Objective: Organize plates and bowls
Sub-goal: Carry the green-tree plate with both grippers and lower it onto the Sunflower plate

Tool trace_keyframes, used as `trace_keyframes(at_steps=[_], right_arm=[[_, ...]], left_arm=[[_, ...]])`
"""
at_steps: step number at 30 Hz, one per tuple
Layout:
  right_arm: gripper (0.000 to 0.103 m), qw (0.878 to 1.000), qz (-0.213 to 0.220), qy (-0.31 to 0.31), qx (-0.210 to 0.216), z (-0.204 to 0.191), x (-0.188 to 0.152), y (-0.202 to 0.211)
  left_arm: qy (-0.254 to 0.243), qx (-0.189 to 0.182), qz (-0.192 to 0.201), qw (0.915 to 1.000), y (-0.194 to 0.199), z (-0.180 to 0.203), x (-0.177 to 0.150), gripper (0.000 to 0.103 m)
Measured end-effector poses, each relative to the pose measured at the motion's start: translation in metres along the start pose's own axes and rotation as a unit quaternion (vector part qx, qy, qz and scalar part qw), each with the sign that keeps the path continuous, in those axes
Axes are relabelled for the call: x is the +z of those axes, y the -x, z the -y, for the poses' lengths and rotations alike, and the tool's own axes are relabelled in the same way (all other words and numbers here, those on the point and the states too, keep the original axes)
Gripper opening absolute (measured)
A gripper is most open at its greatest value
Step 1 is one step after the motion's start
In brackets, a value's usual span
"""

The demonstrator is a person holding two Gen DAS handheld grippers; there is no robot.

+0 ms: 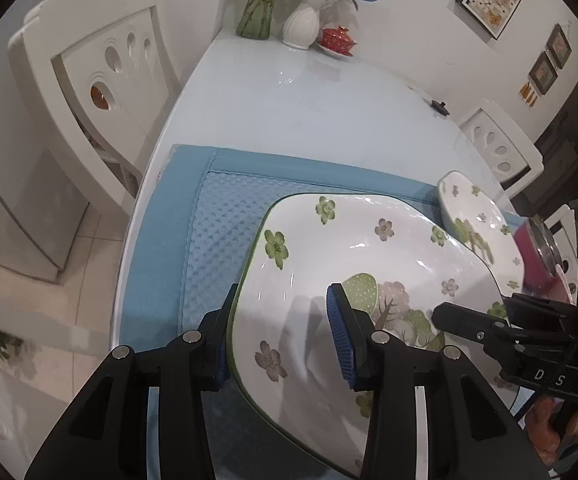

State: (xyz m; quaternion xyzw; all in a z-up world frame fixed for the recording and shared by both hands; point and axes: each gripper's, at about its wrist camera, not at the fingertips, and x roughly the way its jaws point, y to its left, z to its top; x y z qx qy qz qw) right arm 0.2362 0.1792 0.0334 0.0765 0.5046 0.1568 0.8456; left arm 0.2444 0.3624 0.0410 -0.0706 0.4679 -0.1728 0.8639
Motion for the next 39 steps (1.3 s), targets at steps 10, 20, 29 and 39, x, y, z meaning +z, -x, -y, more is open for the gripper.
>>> trace_keyframes(at_steps=[10,20,29,39], right_arm=[[0.036,0.999,0.036,0.021,0.004,-0.019,-0.02,0.057],[0.036,0.998,0.056,-0.009,0.022,-0.025,-0.07,0.12],[0.036,0.999,0.05,-0.006,0.021,-0.027,-0.138,0.161],[0.036,1.0,0.006,0.008,0.021,-0.029,-0.213,0.171]], left_arm=[[-0.015,-0.019,0.042,0.9988,0.063,0.018,-0.018,0.037],[-0.029,-0.036,0.073,0.9963,0.121,0.046,-0.051,0.037],[-0.02,-0.032,0.061,0.9974,0.153,0.07,-0.111,0.037],[0.005,-0.024,0.02,0.9995,0.163,0.08,-0.189,0.037]])
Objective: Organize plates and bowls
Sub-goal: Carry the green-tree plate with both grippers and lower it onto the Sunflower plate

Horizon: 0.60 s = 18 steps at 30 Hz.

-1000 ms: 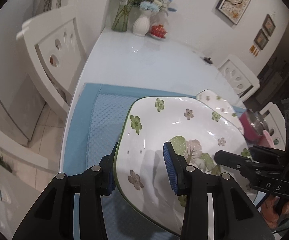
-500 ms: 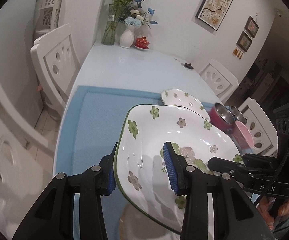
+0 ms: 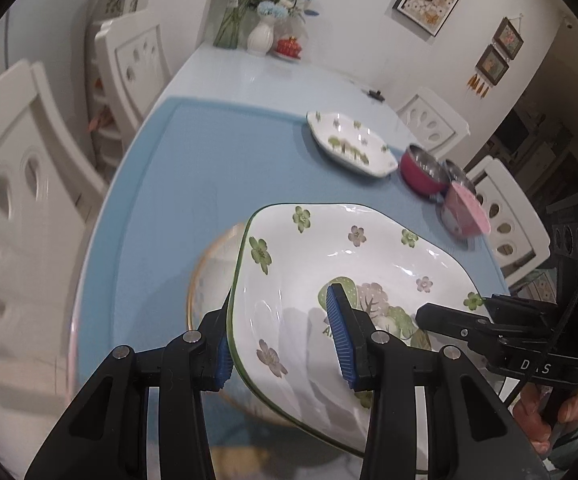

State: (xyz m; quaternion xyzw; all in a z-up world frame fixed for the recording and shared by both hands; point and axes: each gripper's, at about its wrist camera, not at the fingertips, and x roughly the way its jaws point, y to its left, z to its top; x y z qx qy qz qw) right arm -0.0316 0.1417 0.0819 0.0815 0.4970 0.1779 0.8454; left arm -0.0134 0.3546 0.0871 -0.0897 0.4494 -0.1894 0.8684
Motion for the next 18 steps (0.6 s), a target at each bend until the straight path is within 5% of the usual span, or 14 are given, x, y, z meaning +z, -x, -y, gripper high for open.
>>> trace_keyframes(at_steps=[7,18], right_arm=[[0.036,0.999,-0.037,-0.006,-0.003,0.004,-0.037,-0.012],[0.036,0.998,-0.064,-0.01,-0.012,0.001,-0.049,-0.03]], left_arm=[[0.023,0.0,-0.025,0.9994,-0.01,-0.004,-0.031,0.037],[0.019,0.01,-0.047,0.9987,-0.027,-0.015,-0.043,0.037]])
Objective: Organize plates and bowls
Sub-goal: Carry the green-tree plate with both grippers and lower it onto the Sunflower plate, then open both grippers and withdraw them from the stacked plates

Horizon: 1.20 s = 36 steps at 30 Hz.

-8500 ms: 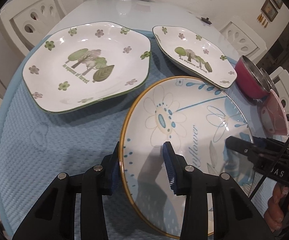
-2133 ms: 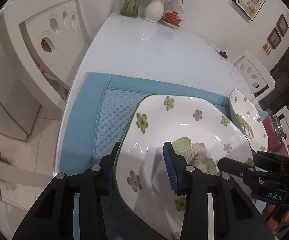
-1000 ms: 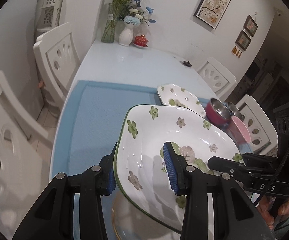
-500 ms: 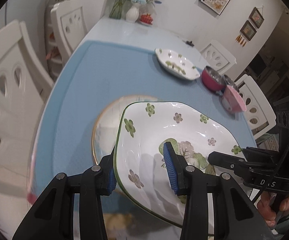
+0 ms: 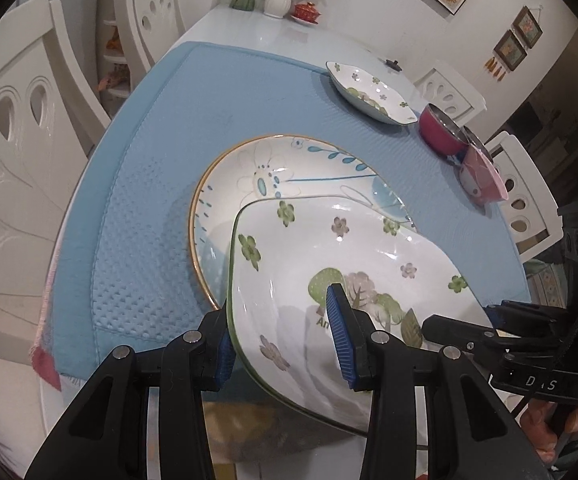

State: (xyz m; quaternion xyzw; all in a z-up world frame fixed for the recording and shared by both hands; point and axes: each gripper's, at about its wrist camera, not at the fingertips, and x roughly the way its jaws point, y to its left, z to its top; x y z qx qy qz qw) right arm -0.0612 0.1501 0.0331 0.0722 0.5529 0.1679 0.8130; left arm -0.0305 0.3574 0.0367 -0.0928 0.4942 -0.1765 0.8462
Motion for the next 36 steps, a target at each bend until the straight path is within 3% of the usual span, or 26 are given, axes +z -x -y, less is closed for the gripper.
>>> trace_keyframes(at_steps=[9,19,28,36], right_arm=[[0.036,1.0,0.001,0.012,-0.012,-0.007,0.003,-0.004],[0.036,0.999,-0.021,-0.024,-0.002,-0.008,0.004,-0.016],[0.037,0.999,-0.029,-0.033,-0.018,-0.012,0.012,-0.022],[0.038,0.999,-0.032,-0.029,-0.003,-0.008,0.012,-0.015]], left_arm=[[-0.011,-0.002,-0.026,0.9996,-0.014,-0.01,0.012,0.037],[-0.008,0.006,-0.04,0.9992,-0.023,-0.021,0.029,0.039],[0.048,-0.025,-0.038,0.9978,-0.021,-0.045,0.05,0.04],[0.038,0.002,0.0,0.9993,0.002,-0.054,0.073,0.042]])
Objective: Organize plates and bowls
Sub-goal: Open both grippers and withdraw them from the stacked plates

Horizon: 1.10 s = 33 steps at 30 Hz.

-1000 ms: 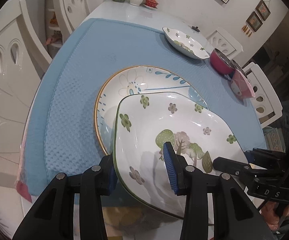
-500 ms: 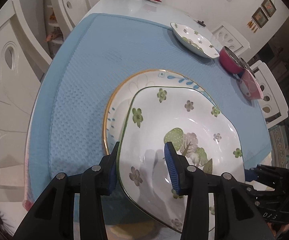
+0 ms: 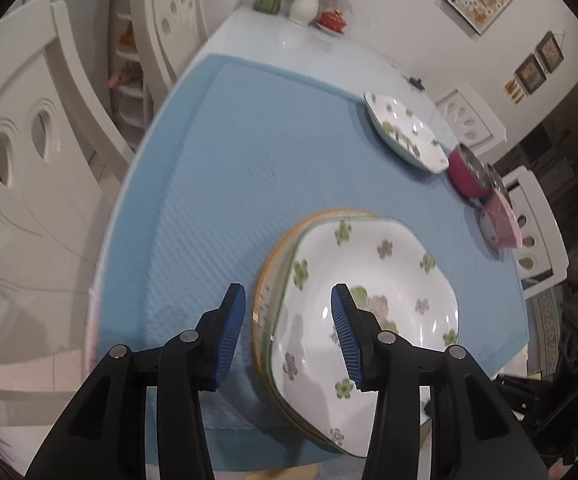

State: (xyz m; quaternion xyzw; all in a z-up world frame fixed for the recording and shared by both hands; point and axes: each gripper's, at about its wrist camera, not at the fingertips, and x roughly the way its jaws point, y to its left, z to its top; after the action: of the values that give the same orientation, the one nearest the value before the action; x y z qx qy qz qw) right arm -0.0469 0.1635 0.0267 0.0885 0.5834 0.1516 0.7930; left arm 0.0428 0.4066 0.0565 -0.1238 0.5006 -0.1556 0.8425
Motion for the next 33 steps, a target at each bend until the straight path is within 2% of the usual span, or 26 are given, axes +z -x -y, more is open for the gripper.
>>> trace_keyframes(at_steps=[3,6,12,16,20,27,28,30,31,33], right_arm=[[0.038,1.0,-0.001,0.009,0.006,0.0,-0.004,0.004],[0.038,1.0,-0.003,0.028,-0.01,-0.01,-0.005,0.003],[0.038,1.0,0.002,0.02,-0.023,-0.006,0.001,0.012],[0.038,0.999,0.025,0.021,-0.027,-0.006,0.009,0.031],[0.038,0.997,0.057,0.022,-0.038,-0.012,0.023,0.049],[0.038,0.988,0.137,-0.007,-0.076,0.006,0.053,0.099],[0.039,0.985,0.153,-0.017,-0.084,0.012,0.059,0.107],[0.049,0.98,0.173,-0.035,-0.091,0.022,0.072,0.116],[0.058,0.977,0.185,-0.049,-0.09,0.032,0.08,0.123],[0.06,0.974,0.198,-0.066,-0.088,0.046,0.092,0.131]], left_arm=[[0.005,0.004,0.006,1.0,0.006,-0.01,0.01,0.042],[0.004,0.006,0.013,0.9999,0.011,-0.015,0.016,0.042],[-0.004,-0.004,0.021,0.9998,0.014,-0.01,0.023,0.042],[-0.019,-0.01,0.03,0.9993,0.017,-0.002,0.035,0.042],[-0.045,-0.016,0.056,0.9973,0.029,0.009,0.058,0.042],[-0.089,-0.047,0.092,0.9906,0.041,0.041,0.103,0.043],[-0.096,-0.052,0.096,0.9894,0.041,0.047,0.109,0.047],[-0.106,-0.065,0.1,0.9872,0.036,0.062,0.121,0.049],[-0.11,-0.069,0.099,0.9866,0.034,0.066,0.124,0.049],[-0.121,-0.078,0.094,0.985,0.024,0.079,0.135,0.052]])
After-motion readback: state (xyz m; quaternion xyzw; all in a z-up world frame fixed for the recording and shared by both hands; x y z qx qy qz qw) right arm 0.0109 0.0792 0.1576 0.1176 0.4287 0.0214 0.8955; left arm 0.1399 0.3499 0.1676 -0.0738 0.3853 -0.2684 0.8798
